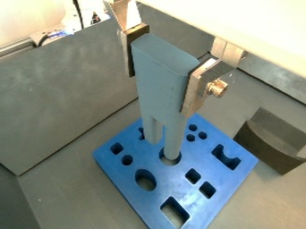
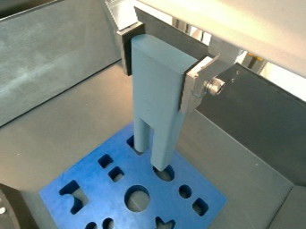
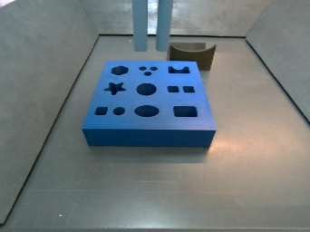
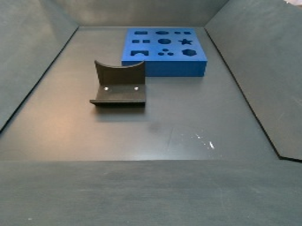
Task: Insert the square-circle object.
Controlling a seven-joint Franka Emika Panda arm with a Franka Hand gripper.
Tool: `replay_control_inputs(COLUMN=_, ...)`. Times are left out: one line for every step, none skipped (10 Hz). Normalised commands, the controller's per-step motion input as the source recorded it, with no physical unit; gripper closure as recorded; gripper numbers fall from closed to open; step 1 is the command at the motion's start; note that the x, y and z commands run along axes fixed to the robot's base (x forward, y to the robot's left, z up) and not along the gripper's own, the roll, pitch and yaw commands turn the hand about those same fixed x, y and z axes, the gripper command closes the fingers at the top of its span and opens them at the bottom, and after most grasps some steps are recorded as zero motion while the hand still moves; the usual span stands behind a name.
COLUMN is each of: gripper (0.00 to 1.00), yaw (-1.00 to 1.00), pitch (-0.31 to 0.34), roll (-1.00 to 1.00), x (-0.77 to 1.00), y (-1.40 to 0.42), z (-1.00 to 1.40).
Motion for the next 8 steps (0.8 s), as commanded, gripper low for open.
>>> replay_control_inputs(gripper=1.00, yaw=-0.10, pitch=-0.109, roll=-0.48, x=-0.16, y=0.32, z=-0.21)
replay_control_inputs(gripper=1.00, yaw=-0.03, pitch=0.000, roll=-0.50, x=-0.27, y=0.15, z=-0.05)
replay_control_inputs(gripper=1.00, yaw=0.07, pitch=0.000, roll=-0.47, x=-0.23, y=0.05, z=-0.21)
replay_control_inputs(gripper=1.00, yaw=0.09, pitch=0.003, roll=-0.43, x=-0.27, y=0.00, z=-0.29)
replay_control_inputs(gripper=1.00, yaw=0.00, pitch=0.000, roll=-0.40, x=-0.34, y=-0.05, z=-0.33)
replay_control_inputs(gripper=1.00, yaw=0.00, pitch=-0.006, roll=-0.12, x=-0.46, y=-0.27, z=-0.86)
replay_control_inputs(gripper=1.00, yaw=0.00, pitch=-0.109, roll=0.04, x=-0.51, y=-0.37, z=-0.99)
replay_control_inputs(gripper=1.00, yaw=-0.19, pitch=-0.157, roll=0.21, x=-0.44, y=-0.40, z=-0.73)
